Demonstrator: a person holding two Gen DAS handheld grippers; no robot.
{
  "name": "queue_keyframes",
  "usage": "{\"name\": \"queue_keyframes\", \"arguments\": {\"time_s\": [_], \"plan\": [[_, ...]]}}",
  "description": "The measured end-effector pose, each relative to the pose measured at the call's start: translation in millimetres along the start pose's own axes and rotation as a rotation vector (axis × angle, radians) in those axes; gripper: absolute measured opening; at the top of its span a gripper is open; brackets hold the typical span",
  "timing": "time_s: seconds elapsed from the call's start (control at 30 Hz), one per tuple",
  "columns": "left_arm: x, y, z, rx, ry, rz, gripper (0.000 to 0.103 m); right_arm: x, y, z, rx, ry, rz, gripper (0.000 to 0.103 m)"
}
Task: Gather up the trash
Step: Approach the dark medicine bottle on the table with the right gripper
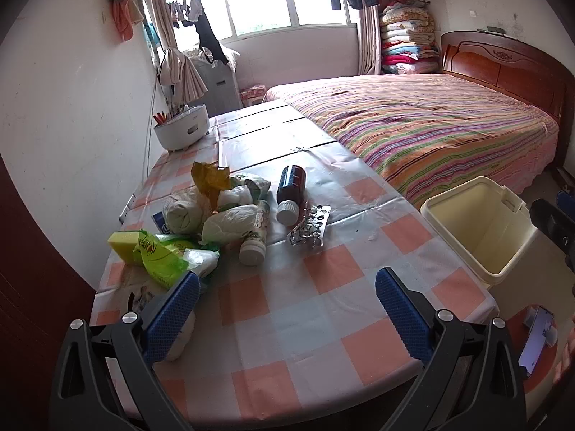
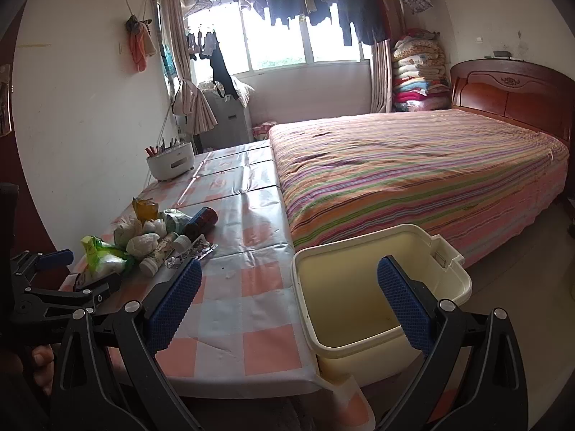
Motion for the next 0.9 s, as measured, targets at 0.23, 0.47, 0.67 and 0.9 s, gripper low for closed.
{"name": "queue_keyframes", "arguments": {"time_s": [0.23, 0.47, 0.67, 0.9], "plan": [[4.0, -31.2, 17.1, -0.059, -0.047, -0.044, 0.096, 10.5, -10.5, 3.6, 0.010, -0.018, -0.039, 0.097], [-0.8, -52.3, 26.0, -0.091, -0.054, -0.079, 0.096, 23.6, -25.9, 0.3, 0.018, -0.042, -0.066, 0.097], [-2.3, -63.0, 30.0, -0.104, -0.062, -0.099, 0.096, 29.8, -38.9, -5.3, 0.025, -0.052, -0.097, 0.097], [-3.9, -77.3, 33.4, -0.140, -0.063, -0.112, 0.096, 42.5, -56.5, -8.4, 0.048, -0.091, -0.133, 0.097]]}}
Point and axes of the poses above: each gripper's, at about its wrist camera, not at the fingertips, and x roughly the way its jaws point, y to its right, z to its underside, the point moved 5 cm from there along x, roughly the way its jaws point, and after that the axes turned 9 degrees about y, right-handed, at the moved point
